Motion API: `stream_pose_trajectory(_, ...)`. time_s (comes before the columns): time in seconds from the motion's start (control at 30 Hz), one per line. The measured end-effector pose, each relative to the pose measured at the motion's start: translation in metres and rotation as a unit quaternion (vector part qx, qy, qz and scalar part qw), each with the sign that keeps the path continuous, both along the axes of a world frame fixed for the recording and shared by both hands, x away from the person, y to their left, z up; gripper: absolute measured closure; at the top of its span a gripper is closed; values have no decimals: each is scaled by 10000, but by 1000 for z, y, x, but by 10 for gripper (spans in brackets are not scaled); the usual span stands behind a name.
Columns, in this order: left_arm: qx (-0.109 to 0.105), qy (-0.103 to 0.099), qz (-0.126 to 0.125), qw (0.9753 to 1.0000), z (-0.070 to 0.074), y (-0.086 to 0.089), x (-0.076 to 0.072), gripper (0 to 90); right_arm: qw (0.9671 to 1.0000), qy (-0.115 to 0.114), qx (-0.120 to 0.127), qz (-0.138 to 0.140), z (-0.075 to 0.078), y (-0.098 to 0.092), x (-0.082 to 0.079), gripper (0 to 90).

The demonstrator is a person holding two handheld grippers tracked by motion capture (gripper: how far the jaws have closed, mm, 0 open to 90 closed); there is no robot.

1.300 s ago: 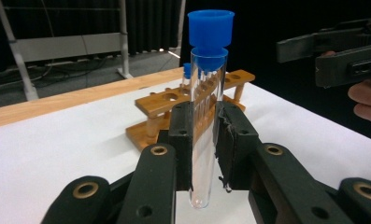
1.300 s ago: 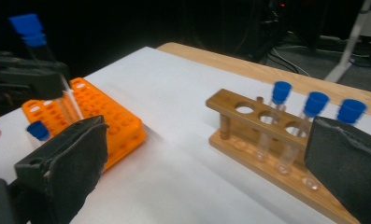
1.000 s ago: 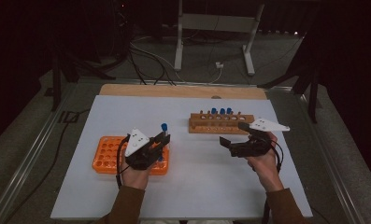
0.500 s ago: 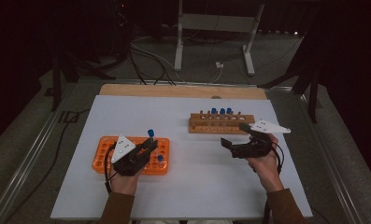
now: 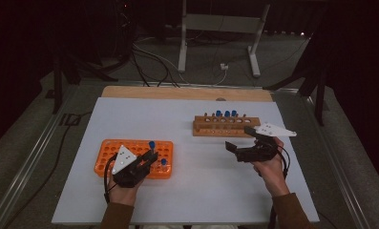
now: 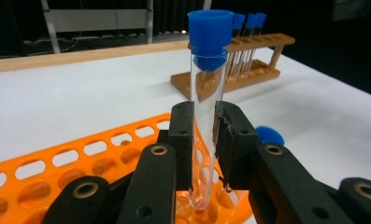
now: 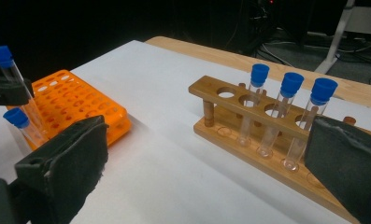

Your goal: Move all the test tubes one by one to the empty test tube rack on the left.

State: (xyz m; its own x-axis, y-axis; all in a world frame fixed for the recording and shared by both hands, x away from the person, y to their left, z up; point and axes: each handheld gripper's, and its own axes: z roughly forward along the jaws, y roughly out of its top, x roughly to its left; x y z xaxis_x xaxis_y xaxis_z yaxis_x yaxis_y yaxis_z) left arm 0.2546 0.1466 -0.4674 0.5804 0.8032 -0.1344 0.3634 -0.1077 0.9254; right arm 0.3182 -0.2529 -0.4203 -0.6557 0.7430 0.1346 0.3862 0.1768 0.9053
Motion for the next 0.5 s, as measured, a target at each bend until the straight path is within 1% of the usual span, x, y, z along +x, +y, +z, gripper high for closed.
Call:
stream_pose_trajectory(0.27, 151, 21, -103, 9998, -5, -1, -3, 782, 10000, 14, 18, 22, -1, -1, 0, 0)
stream_pose_trajectory(0.33, 150, 38, -125, 9998, -6, 0, -3, 782, 10000, 6, 25, 27, -1, -2, 0, 0)
stream_pose_trajectory(0.4, 200, 51, -131, 9997, -7, -1, -3, 782, 10000, -9, 38, 32, -1, -2, 0, 0)
stream_pose_trajectory(0.5, 344, 97, -168, 9992, -9, -4, -4, 782, 10000, 1, 15, 40, -1, -2, 0, 0)
